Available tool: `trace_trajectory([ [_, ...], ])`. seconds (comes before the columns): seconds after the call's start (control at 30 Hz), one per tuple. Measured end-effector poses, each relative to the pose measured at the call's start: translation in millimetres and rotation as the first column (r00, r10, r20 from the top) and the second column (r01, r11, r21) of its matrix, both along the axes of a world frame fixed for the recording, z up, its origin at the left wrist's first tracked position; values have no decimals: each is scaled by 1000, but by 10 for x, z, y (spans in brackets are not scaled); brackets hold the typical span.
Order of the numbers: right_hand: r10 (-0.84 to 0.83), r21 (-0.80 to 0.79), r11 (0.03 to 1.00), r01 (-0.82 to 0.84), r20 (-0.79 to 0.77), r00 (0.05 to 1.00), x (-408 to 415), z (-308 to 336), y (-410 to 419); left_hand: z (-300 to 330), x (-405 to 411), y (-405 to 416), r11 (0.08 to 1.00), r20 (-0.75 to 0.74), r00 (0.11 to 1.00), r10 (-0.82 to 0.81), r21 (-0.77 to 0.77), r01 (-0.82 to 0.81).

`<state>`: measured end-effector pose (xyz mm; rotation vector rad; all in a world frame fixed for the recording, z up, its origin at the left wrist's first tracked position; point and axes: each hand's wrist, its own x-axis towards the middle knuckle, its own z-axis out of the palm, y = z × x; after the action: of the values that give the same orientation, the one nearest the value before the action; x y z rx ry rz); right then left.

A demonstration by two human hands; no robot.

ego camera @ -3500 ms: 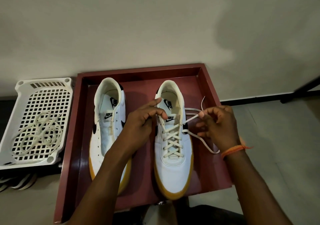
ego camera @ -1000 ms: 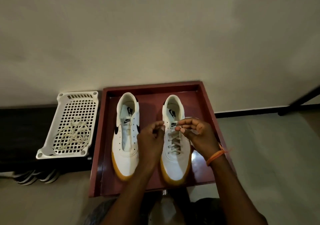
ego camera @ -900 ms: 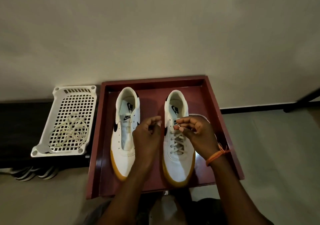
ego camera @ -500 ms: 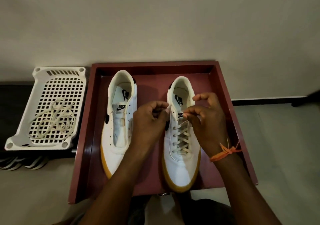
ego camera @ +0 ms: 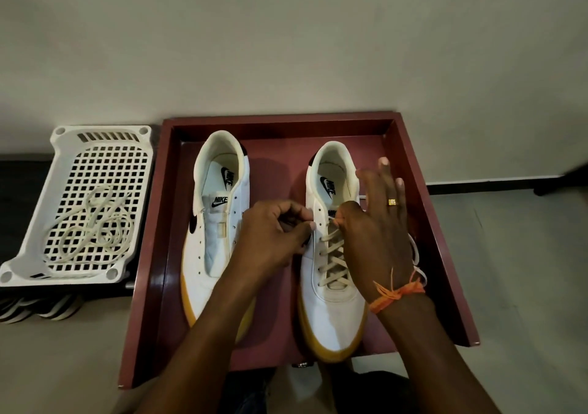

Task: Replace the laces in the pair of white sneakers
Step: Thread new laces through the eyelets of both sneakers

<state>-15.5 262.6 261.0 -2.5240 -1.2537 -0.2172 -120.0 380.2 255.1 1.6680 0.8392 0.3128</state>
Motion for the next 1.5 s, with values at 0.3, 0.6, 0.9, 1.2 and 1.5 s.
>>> trace_trajectory([
  [0.3,77,110,993,-39,-366,928,123,-32,-22,-3,-32,40,998,47,998,-46,-40,48],
  [0.6,100,204,979,21,-562,821,146,-169,-21,-20,-42,71,991,53,997,-56,-122,62],
  [0.9,148,192,981,-41,-588,795,209,-166,-64,-2,-37,68,988,89,991,-97,131,85],
  [1.2,185,211,975,-68,-601,777,433,-32,-187,228,-25,236,850,328,796,509,-338,-404],
  [1.5,235,310,950,-35,-637,734,430,-82,-172,63,31,-68,995,-51,996,79,63,-76],
])
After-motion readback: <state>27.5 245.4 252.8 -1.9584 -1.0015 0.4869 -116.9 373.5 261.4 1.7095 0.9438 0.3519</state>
